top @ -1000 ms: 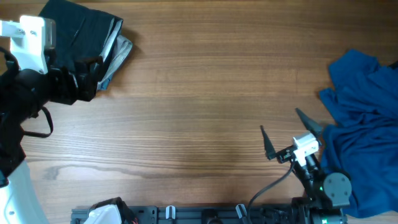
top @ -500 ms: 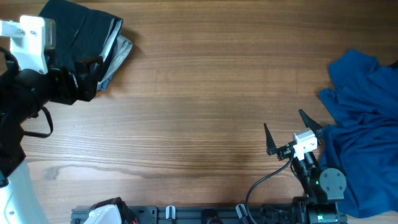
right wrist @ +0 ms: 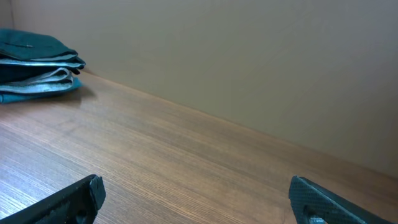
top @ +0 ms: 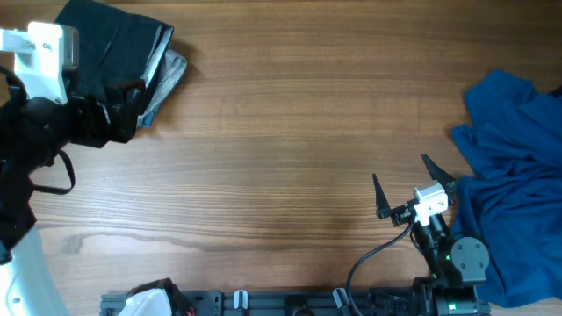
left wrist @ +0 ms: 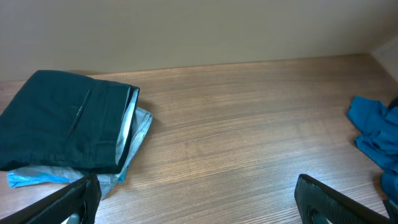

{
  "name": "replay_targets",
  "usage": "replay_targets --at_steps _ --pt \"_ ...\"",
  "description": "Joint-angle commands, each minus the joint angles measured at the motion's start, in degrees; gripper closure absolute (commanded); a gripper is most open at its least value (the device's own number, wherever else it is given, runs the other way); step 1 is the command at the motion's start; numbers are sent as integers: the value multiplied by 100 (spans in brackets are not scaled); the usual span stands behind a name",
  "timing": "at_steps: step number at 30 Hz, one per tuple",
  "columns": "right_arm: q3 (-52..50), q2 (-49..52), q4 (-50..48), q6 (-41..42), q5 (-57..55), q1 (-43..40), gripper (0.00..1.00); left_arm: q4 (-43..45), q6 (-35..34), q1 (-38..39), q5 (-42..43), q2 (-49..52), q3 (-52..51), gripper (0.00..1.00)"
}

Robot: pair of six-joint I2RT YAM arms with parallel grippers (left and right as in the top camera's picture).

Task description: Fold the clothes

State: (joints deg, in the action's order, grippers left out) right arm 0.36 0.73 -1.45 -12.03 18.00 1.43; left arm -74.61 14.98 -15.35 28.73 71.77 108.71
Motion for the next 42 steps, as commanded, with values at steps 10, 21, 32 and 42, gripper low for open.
replay_targets --at_steps 10,21,32,42 --pt "-7 -46 -17 2 129 -28 0 221 -343 706 -1150 -603 -166 0" --pt "-7 -46 -17 4 129 -28 0 1939 -1740 1012 -2850 -3014 -2365 0" --pt "-7 -46 -17 4 127 -28 0 4122 -1895 1010 -2809 -5670 -5904 0" --pt "-7 -46 -17 4 129 -28 0 6019 -1888 1012 -2730 -7156 -8990 0"
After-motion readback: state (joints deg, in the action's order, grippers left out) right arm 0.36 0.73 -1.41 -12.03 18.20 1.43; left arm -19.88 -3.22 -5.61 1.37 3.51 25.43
